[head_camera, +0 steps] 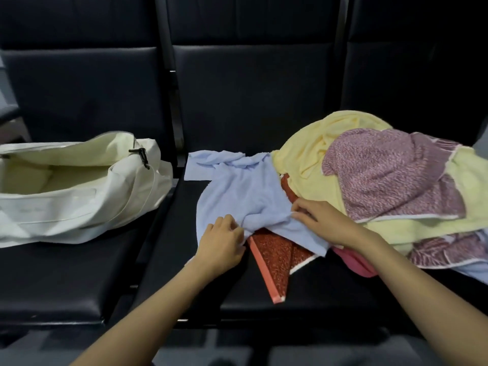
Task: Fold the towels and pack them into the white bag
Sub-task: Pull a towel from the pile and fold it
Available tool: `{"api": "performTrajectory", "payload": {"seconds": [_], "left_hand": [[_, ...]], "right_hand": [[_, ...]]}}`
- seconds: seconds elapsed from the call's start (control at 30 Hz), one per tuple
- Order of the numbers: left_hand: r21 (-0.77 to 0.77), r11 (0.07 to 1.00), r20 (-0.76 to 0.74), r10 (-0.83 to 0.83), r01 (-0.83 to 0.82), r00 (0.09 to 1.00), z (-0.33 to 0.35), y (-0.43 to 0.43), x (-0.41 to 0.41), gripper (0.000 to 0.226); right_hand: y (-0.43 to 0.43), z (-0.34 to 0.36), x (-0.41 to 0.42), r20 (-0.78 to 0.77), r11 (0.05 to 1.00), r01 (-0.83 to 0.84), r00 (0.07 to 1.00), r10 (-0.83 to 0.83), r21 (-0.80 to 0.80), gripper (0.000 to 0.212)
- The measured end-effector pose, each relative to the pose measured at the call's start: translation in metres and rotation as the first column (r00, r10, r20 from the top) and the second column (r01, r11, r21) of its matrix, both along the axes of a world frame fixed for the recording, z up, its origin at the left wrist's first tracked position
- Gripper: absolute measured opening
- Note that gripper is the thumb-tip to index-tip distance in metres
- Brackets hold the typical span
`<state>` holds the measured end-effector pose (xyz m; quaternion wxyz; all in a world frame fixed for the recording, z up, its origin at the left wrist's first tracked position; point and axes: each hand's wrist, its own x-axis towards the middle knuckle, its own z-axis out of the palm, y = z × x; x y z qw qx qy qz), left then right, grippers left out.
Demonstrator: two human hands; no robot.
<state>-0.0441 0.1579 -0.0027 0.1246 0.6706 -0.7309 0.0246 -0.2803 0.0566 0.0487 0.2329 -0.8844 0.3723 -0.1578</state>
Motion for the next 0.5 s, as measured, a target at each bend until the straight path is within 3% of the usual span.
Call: {"api": "performTrajectory", "payload": {"seconds": [0.1,0.2,0.27,0.33,0.43,0.5], "left_hand": [[-0.011,0.997,0.129,0.083,-0.082,0.988,0.001,0.015,0.001,0.026],[-0.058,0.993,0.140,0.107,-0.100,0.984,0.009,0.025,-0.004,0.026],[-0.086,0.985,-0.027,0.150,-0.151,0.988,0.015,0.029,-0.010,0.008],[-0.057,0.972,-0.265,0.207,-0.230,0.942,0.023,0.033,-0.011,0.009],[0.039,0.954,-0.536,0.272,-0.298,0.800,0.034,0.039,-0.007,0.015],[0.095,0.955,-0.621,0.277,-0.281,0.733,0.035,0.043,-0.002,0.012]], "right_hand": [[0.012,0.002,-0.014,-0.055,0.997,0.072,0.996,-0.070,0.030,0.013],[0.019,-0.009,-0.022,-0.204,0.989,0.123,0.969,-0.136,-0.076,0.018],[0.027,-0.020,-0.024,-0.256,0.979,0.134,0.952,-0.170,-0.151,0.025],[0.038,-0.028,-0.022,-0.221,0.959,0.099,0.962,-0.161,-0.265,0.031],[0.049,-0.034,-0.016,-0.146,0.908,-0.002,0.987,-0.065,-0.419,0.013],[0.054,-0.033,-0.012,-0.209,0.911,-0.034,0.976,-0.058,-0.411,0.007]]}}
